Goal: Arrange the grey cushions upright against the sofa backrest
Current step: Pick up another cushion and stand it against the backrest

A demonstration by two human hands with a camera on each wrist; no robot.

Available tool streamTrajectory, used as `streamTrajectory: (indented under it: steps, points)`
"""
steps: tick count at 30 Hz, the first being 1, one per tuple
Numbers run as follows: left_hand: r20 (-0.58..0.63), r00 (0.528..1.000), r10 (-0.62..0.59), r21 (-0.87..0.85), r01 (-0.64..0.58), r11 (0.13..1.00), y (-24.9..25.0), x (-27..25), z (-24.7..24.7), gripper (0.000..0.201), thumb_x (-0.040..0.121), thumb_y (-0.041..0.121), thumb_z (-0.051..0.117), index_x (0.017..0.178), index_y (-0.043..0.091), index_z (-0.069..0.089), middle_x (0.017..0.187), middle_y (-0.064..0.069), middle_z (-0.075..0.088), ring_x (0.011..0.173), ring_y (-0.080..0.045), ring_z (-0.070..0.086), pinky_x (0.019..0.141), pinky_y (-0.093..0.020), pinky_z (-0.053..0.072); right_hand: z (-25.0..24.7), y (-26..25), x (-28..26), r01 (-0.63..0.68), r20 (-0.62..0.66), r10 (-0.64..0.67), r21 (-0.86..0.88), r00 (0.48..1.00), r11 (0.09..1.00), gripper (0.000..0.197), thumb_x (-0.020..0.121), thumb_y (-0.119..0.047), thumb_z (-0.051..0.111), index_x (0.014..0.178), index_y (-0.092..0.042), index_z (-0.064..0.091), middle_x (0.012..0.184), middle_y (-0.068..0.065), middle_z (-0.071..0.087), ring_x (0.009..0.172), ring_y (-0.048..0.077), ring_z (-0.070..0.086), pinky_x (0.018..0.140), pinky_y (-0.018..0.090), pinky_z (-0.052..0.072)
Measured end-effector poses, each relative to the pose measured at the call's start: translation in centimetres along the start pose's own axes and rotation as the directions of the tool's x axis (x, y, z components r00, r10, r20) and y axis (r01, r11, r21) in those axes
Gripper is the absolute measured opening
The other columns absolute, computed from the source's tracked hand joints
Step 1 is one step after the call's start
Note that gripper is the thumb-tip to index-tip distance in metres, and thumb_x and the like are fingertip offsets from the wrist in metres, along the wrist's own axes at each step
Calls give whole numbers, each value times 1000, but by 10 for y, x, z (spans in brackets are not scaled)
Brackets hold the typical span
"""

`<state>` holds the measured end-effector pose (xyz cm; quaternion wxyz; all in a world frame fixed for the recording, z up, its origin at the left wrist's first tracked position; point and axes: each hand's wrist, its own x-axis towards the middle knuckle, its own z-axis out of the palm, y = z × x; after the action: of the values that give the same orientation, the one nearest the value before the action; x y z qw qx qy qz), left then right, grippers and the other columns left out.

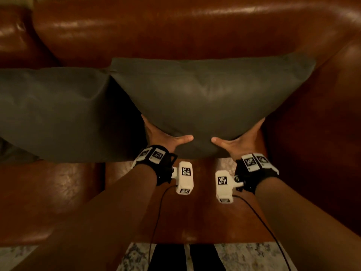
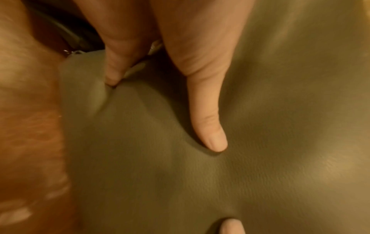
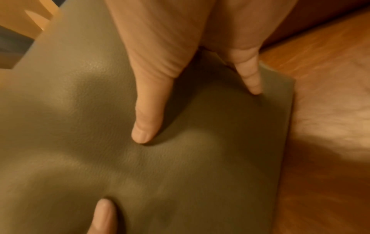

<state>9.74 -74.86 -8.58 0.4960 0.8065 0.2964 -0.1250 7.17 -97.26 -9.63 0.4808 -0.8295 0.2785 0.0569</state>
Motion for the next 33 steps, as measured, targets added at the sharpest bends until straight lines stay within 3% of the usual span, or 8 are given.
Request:
streamTrajectory:
  steps: [4, 8, 12, 19, 23, 25, 30, 33]
  points:
    - [-10, 1000, 3, -30, -4, 1000, 11, 11, 3, 159, 47, 23, 101, 160, 17, -10, 166, -5, 18, 151, -19, 27, 119, -25, 17, -4, -21, 12, -45, 52, 47, -27, 998, 999, 154, 60, -27, 98, 160, -14, -19, 171, 8, 6, 157, 23, 16, 122, 26, 12]
    - [8, 1000, 13, -3, -13, 1000, 0, 6, -3, 169, 26, 46, 98, 159, 28, -5, 165, -2, 23, 151, -20, 31, 125, -43, 26, -11, 6, 11, 20, 71, -20, -5, 997, 1000, 159, 45, -50, 100, 161, -29, -7, 167, 1, 25, 153, 21, 30, 126, 42, 25]
    - [44, 999, 1, 61, -3, 998, -12, 11, -15, 167, 29, 41, 99, 160, 27, -4, 165, -4, 21, 151, -23, 31, 123, -43, 28, -22, 34, 24, -16, 94, 7, 88, 996, 996, 158, 26, -72, 94, 153, -50, 2, 155, -11, 42, 142, 13, 47, 118, 47, 40]
    - [104, 991, 87, 41, -92, 995, -11, 16, -2, 134, 53, 16, 99, 157, 14, 15, 158, -5, 38, 139, -11, 41, 98, -5, 26, -28, 20, 24, 25, 125, -47, 170, 991, 985, 121, 46, -37, 101, 148, -28, 35, 137, -9, 61, 124, 7, 62, 111, 41, 49]
    - [180, 983, 30, 37, -37, 999, -9, 5, 26, 130, 38, 36, 102, 148, 8, 38, 146, 0, 54, 133, -15, 55, 96, -4, 40, -56, 27, 24, 67, 89, -92, 249, 992, 966, 107, 60, 0, 94, 150, -12, 38, 133, -3, 60, 104, -21, 60, 95, 6, 49]
    - [227, 973, 37, 18, -42, 999, -3, 2, 44, 113, 48, 17, 100, 144, 5, 42, 134, 7, 54, 123, -10, 56, 76, 10, 37, -68, 32, 31, 77, 55, -95, 274, 994, 959, 107, 62, 3, 93, 151, -12, 36, 136, -2, 60, 103, -24, 59, 87, 0, 46]
    - [278, 959, 49, -22, -45, 999, 6, 6, 52, 92, 63, -3, 92, 142, 1, 45, 124, 6, 52, 124, -11, 54, 67, 12, 34, -69, 40, 36, 62, 21, -71, 277, 997, 959, 122, 58, -3, 95, 156, -20, 25, 148, -3, 53, 124, -8, 57, 104, 14, 48]
    - [170, 983, 71, -31, -67, 997, -1, 0, 31, 121, 59, 11, 96, 156, 12, 23, 143, 9, 44, 130, -4, 43, 96, 3, 31, -58, 40, 23, 6, 4, -8, 315, 1000, 949, 140, 51, -25, 97, 161, -28, 11, 158, -3, 43, 140, 11, 49, 117, 38, 43]
